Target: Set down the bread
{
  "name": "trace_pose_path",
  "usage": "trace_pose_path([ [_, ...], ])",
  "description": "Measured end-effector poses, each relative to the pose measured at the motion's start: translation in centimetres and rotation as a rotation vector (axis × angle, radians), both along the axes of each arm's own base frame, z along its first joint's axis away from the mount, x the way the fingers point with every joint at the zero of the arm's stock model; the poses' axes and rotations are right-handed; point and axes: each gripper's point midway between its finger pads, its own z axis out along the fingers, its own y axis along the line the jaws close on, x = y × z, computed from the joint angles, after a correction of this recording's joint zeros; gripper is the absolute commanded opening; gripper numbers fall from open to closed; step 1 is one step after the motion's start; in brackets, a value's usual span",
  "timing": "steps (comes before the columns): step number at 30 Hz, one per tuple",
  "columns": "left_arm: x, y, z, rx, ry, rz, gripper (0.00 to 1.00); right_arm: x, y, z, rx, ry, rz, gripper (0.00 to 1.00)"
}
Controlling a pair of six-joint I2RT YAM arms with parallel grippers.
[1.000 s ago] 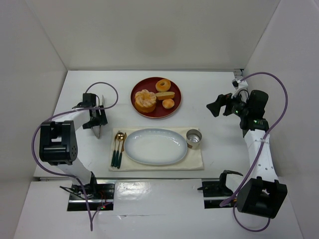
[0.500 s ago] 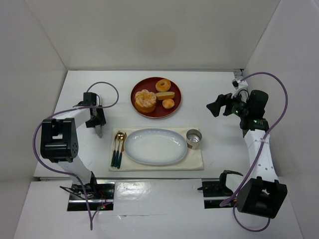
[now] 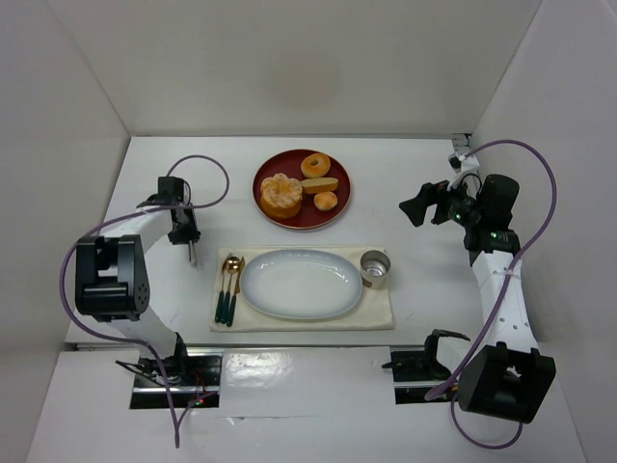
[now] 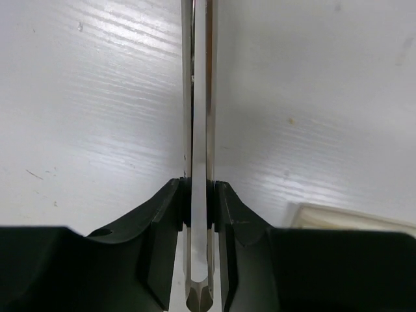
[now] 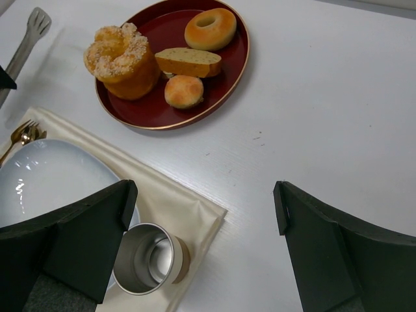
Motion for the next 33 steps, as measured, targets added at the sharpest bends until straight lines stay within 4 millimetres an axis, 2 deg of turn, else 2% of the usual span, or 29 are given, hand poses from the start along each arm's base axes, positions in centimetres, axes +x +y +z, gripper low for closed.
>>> trace_pose_path([
  [4,0.9,-1.0,4.2,-0.047,-0.103,-0.016,0.33,-0.1,0.1,0.0,0.003,-0.001,0.007,1.0],
  [8,2.7,-2.6,10.8,-0.099,-0.263,-0.062,0.34,-0.1,0.2,0.1,0.005,-0.001,0.013,1.0],
  [10,3.4,-4.2,14.6,-0.135,-0.347,-0.115,0.35,-0.1,0.2,0.1,0.006,-0.001,0.014,1.0],
  [12,3.7,-5.9,17.3,-0.176,-0.402,-0.17,0.4,-0.1,0.3,0.1,0.006,-0.002,0.016,1.0],
  [15,3.6,-8.7,20.2,-0.261,-0.446,-0.268,0.44,-0.1,0.3,0.1,0.006,-0.002,0.016,1.0],
  [18,2.5,-11.3,21.3,-0.355,-0.427,-0.358,0.48,-0.1,0.3,0.1,0.007,-0.001,0.016,1.0],
  [24,0.4,-15.2,21.7,-0.485,-0.366,-0.483,0.58,-0.1,0.3,0.1,0.007,-0.002,0.016,1.0],
  [33,-0.7,-20.3,22.2,-0.575,-0.307,-0.618,0.58,-0.1,0.3,0.1,0.007,-0.002,0.017,1.0],
])
